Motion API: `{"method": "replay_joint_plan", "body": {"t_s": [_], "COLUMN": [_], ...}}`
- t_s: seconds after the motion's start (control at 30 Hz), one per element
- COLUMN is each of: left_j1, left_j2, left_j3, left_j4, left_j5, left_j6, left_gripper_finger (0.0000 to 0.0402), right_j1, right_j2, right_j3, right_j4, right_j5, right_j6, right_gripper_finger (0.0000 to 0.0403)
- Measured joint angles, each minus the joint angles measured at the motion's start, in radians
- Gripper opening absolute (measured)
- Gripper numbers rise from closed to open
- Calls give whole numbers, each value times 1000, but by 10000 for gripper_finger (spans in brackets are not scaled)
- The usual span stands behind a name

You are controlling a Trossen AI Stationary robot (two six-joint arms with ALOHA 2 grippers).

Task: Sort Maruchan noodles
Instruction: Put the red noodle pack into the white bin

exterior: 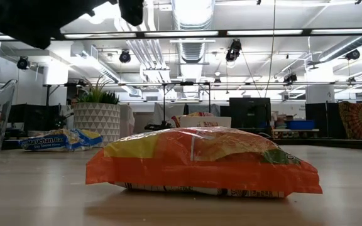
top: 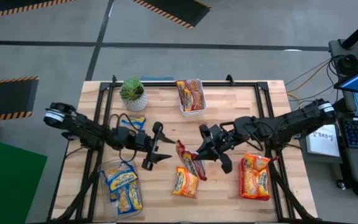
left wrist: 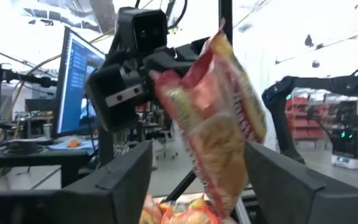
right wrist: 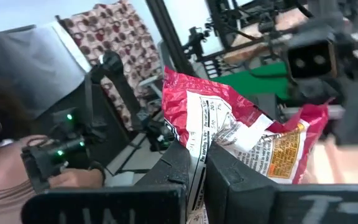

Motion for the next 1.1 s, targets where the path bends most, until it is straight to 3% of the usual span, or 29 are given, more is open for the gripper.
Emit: {"method": "replay_joint_plan", "body": {"t_s": [0.23, 0.47, 0.6, 0.87, 1.1], "left_j1": [0, 0, 0, 6, 16], "left_j2": [176, 330, 355, 345, 336], "left_j3": [114, 247, 272, 239, 228], "left_j4": [120, 225, 221, 221, 208], "left_j5": [137, 386, 383, 278, 276], "left_j6": [-42, -122, -141, -131, -131], "left_gripper_finger": [258, 258, 249, 156, 58], "right_j1": [0, 2, 12, 16, 8], "right_j2": [54, 91, 106, 100, 79], "right_j3": [74, 96, 102, 102, 102], "right_j4": [-2, -9, -11, -35, -108], "right_j5": [-70, -102, -106, -101, -96], "right_j6": [-8, -10, -10, -16, -19], "right_gripper_finger": [9, 9, 10, 11, 13]}}
